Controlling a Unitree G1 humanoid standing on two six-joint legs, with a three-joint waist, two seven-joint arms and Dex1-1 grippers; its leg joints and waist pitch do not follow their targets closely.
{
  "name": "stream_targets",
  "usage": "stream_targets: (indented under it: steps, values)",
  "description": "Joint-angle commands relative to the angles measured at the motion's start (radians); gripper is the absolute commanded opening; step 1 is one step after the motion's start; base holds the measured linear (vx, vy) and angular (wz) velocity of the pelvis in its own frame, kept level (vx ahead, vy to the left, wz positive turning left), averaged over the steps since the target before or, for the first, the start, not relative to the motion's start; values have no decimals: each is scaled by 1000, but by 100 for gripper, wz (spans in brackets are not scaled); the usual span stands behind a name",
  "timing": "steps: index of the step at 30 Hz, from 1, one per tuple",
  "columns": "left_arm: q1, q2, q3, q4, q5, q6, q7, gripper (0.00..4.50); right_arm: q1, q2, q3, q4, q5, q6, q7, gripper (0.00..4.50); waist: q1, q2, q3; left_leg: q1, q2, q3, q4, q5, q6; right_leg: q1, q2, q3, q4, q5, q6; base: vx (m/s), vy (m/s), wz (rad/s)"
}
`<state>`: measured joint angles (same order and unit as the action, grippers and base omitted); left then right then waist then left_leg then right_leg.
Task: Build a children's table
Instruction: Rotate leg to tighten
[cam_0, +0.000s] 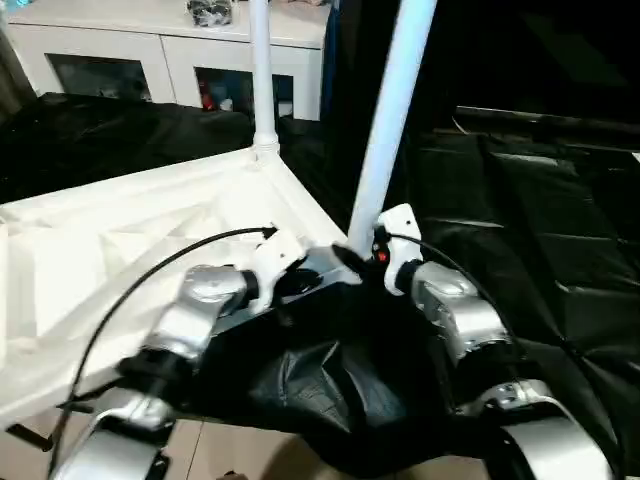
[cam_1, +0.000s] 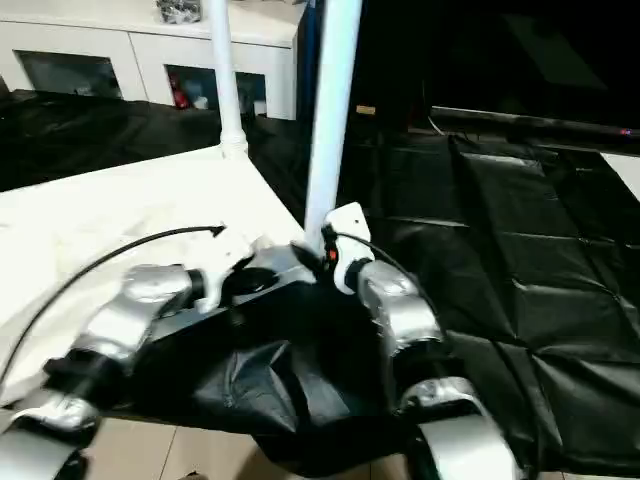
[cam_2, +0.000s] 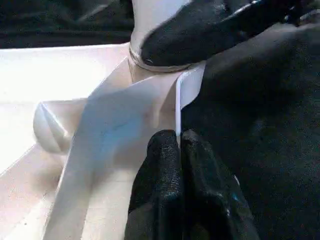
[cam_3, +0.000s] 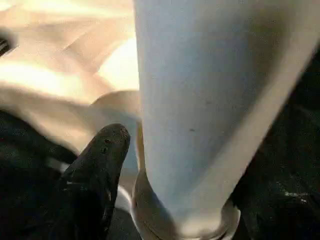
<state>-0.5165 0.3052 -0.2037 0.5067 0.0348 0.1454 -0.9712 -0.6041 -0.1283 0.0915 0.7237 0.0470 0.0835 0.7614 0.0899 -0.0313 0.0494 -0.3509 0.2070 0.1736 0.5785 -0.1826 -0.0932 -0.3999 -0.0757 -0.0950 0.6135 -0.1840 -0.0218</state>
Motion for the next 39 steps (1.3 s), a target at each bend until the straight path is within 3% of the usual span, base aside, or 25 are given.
stream_targets:
  steps: [1, 5, 10, 12, 14, 15, 16, 25, 32, 38, 39]
  values:
    - [-4, -17, -16, -61, -68, -35, -73, 0, 24, 7, 85, -25, 11, 11, 140, 315, 3, -6, -57, -1, 32, -6, -69, -198, 43, 49, -79, 60, -82, -293, -153, 0, 0, 0]
    - [22, 39, -14, -98, -100, -34, -171, 0, 49, -75, 129, -85, 12, 9, 309, 315, 8, -6, -58, -2, 32, -5, -67, -189, 53, 52, -78, 60, -77, -262, -168, 0, 0, 0]
    - [34, 68, -12, -109, -110, -33, -220, 0, 60, -116, 149, -103, 9, 7, 390, 315, 11, -7, -56, 1, 32, -3, -67, -186, 51, 49, -78, 61, -79, -270, -175, 0, 0, 0]
    - [46, 98, -9, -122, -121, -24, -258, 0, 71, -154, 165, -118, 7, 2, 447, 315, 14, -17, -56, 0, 33, -3, -67, -187, 53, 51, -78, 60, -79, -285, -169, 0, 0, 0]
    - [52, 109, -6, -129, -126, -16, -271, 0, 74, -163, 164, -124, 10, 4, 459, 315, 17, -10, -56, 1, 34, -3, -67, -181, 54, 49, -78, 60, -77, -273, -170, 0, 0, 0]
    - [57, 120, -6, -138, -132, -7, -286, 0, 75, -166, 161, -129, 15, 8, 468, 299, 17, -14, -56, 2, 34, -3, -67, -182, 52, 48, -77, 59, -76, -266, -177, 0, 0, 0]
    - [64, 130, -5, -149, -141, 4, -303, 0, 74, -166, 160, -133, 18, 13, 478, 299, 17, -10, -56, 2, 35, -4, -68, -183, 50, 49, -78, 59, -74, -264, -180, 0, 0, 0]
    - [80, 159, -15, -159, -148, 37, -352, 0, 77, -164, 173, -148, 24, 23, 498, 236, 17, -11, -57, 3, 34, -2, -66, -168, 47, 51, -76, 61, -71, -228, -190, 0, 0, 0]
    - [77, 162, -15, -155, -146, 40, -350, 0, 87, -166, 175, -155, 27, 23, 504, 205, 17, -11, -57, 3, 33, -3, -66, -176, 42, 52, -76, 61, -72, -237, -189, 0, 0, 0]
    - [40, 105, 14, -114, -111, 44, -202, 0, 103, -118, 158, -153, 28, 25, 418, 200, 17, -12, -55, 5, 32, -4, -68, -193, 34, 50, -77, 61, -76, -266, -182, 0, 0, 0]
    - [21, 82, 20, -93, -97, 45, -152, 0, 103, -96, 150, -139, 22, 20, 370, 200, 16, -19, -54, 5, 32, -4, -68, -202, 31, 50, -77, 60, -80, -294, -171, 0, 0, 0]
